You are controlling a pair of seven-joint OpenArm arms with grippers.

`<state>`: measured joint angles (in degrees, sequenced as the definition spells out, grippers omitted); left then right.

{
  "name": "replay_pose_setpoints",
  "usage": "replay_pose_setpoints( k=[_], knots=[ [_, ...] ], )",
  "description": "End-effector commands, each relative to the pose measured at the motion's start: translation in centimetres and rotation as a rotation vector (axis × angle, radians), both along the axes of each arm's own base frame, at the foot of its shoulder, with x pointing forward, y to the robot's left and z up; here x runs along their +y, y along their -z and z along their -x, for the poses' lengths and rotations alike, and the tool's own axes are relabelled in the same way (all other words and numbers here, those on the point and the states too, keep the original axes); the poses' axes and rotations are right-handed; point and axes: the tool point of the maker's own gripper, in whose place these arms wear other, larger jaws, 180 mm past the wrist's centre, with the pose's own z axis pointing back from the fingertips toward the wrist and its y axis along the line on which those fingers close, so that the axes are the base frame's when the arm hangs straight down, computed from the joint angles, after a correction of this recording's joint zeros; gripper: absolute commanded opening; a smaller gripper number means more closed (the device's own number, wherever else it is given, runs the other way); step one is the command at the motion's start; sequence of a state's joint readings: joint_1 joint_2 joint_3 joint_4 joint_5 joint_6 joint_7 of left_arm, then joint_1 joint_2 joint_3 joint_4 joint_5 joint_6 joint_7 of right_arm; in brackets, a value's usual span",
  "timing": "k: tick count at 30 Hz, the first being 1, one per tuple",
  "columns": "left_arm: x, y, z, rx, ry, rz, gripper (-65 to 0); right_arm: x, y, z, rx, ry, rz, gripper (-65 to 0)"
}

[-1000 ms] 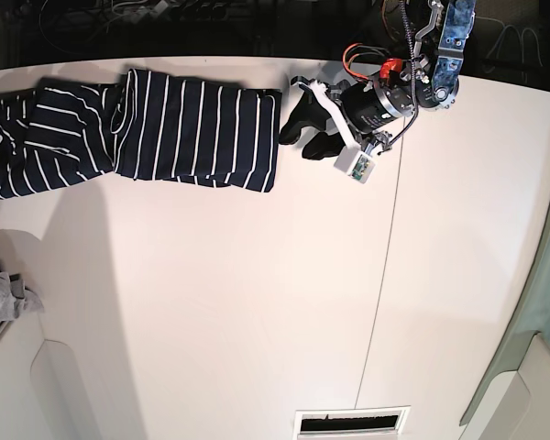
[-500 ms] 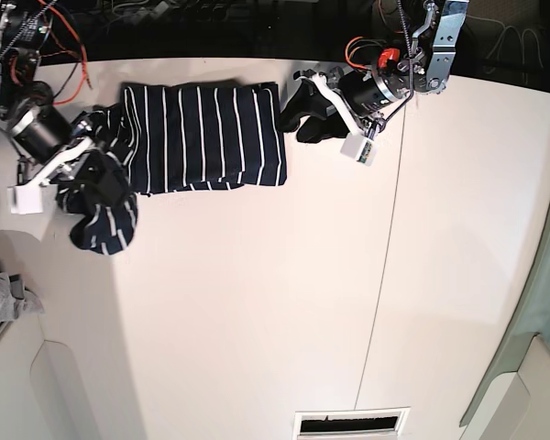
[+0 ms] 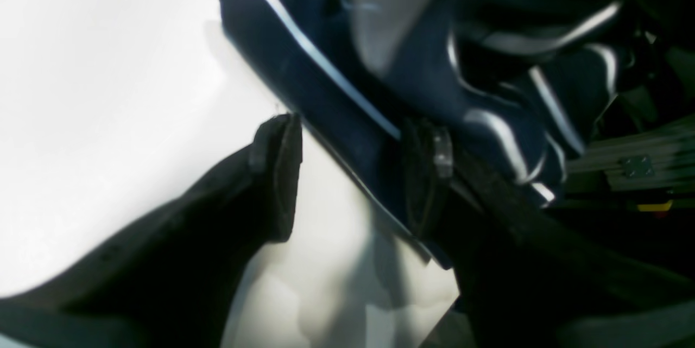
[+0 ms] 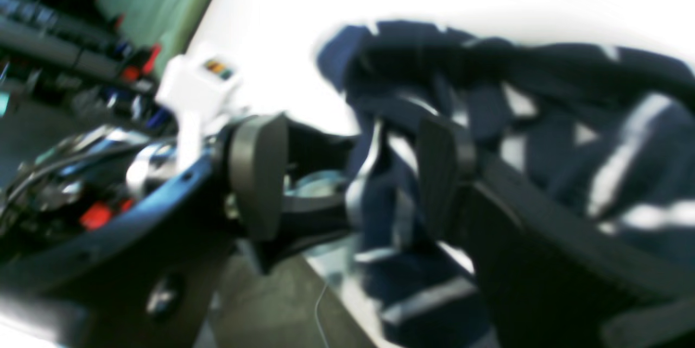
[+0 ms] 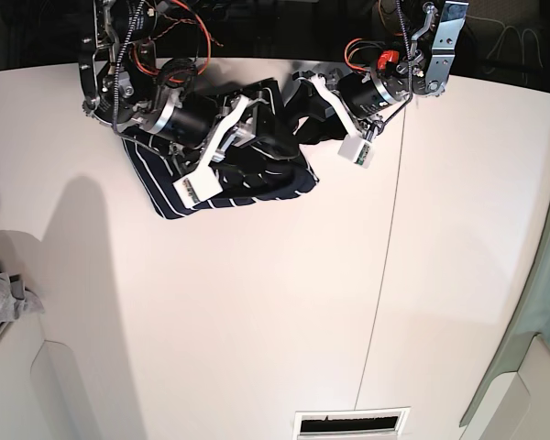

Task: Layout the t-shirt on the table in an organized manner, then fold the t-shirt properly
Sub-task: 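Lift the other strip end with the right gripper and fold it onto the stack, then grasp the folded bundle sides with both grippers and rotate it upright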

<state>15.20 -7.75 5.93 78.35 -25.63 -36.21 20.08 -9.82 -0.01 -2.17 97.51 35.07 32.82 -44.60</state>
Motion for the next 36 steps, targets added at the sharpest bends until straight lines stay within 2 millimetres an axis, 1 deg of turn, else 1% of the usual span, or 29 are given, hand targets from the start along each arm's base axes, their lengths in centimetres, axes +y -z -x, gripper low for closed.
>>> replay_pose_setpoints(
  k=[1, 4, 7, 10, 14, 17, 19, 22, 23, 24, 25, 27, 28, 29, 30, 31, 32, 33, 34, 36],
  knots=[
    [0.5, 0.8, 0.4, 0.026, 0.009, -0.048, -32.3, 1.0, -1.9, -0.6, -0.056, -0.013, -0.047, -27.7],
    [0.5, 0.8, 0.4, 0.026, 0.009, -0.048, -32.3, 2.4, -3.1, -0.1, -0.088, -0.058, -0.06, -27.7],
    [1.1, 0.9, 0.3, 0.037, -0.006, -0.053, -32.3, 2.8, -4.5, 0.0, -0.131, -0.079, -0.063, -27.7],
    [2.7, 0.8, -0.2, 0.051, -0.057, -0.041, -32.3, 2.9, -6.2, -0.1, -0.178, -0.09, -0.063, -27.7],
    [5.0, 0.1, -0.7, 0.05, -0.094, -0.009, -32.3, 3.0, -8.5, -0.1, -0.233, -0.097, -0.093, -27.7],
    [6.6, 0.1, -0.7, 0.052, -0.095, -0.035, -32.3, 2.8, -10.1, -0.4, -0.286, -0.091, -0.096, -27.7],
    [7.5, 0.2, -0.5, 0.054, -0.09, -0.057, -32.3, 2.4, -10.7, -0.9, -0.32, -0.066, -0.082, -27.9],
    [8.6, 0.3, -0.3, 0.062, -0.083, -0.072, -32.3, 0.8, -10.3, -2.4, -0.354, 0.005, -0.014, -27.9],
    [8.7, 0.0, -0.2, 0.061, -0.077, -0.061, -32.3, 0.0, -10.0, -3.0, -0.359, 0.038, 0.015, -29.6],
    [9.0, -0.3, -0.4, 0.056, -0.079, -0.05, -32.3, -0.9, -9.6, -3.4, -0.358, 0.064, 0.044, -34.2],
    [9.3, -0.6, -0.5, 0.056, -0.084, -0.045, -32.4, -1.7, -9.3, -3.8, -0.355, 0.088, 0.067, -40.8],
    [9.9, -1.7, -1.0, 0.034, -0.093, -0.038, -32.6, -3.5, -8.6, -4.5, -0.342, 0.139, 0.111, -57.5],
    [10.3, -2.5, -1.4, 0.016, -0.095, -0.039, -35.0, -4.6, -8.2, -4.9, -0.335, 0.168, 0.135, -65.0],
    [10.5, -3.4, -1.7, -0.004, -0.098, -0.041, -39.6, -5.6, -7.9, -5.2, -0.33, 0.192, 0.155, -65.0],
    [10.8, -4.4, -2.0, -0.025, -0.1, -0.044, -45.6, -6.6, -7.6, -5.5, -0.329, 0.219, 0.174, -65.0],
    [10.8, -5.7, -2.3, -0.053, -0.101, -0.038, -51.4, -7.7, -7.4, -5.8, -0.327, 0.247, 0.189, -65.0],
    [10.7, -7.0, -2.4, -0.083, -0.098, -0.027, -55.8, -8.7, -7.1, -6.0, -0.325, 0.273, 0.197, -65.0],
    [10.3, -8.5, -2.5, -0.118, -0.092, -0.011, -58.5, -9.6, -6.8, -6.3, -0.326, 0.299, 0.199, -65.0],
    [9.7, -9.8, -2.5, -0.152, -0.08, 0.002, -59.6, -10.5, -6.5, -6.5, -0.325, 0.321, 0.203, -65.0],
    [8.0, -11.7, -2.2, -0.2, -0.039, 0.024, -59.6, -11.7, -5.5, -6.9, -0.313, 0.348, 0.206, -65.0]
  ],
)
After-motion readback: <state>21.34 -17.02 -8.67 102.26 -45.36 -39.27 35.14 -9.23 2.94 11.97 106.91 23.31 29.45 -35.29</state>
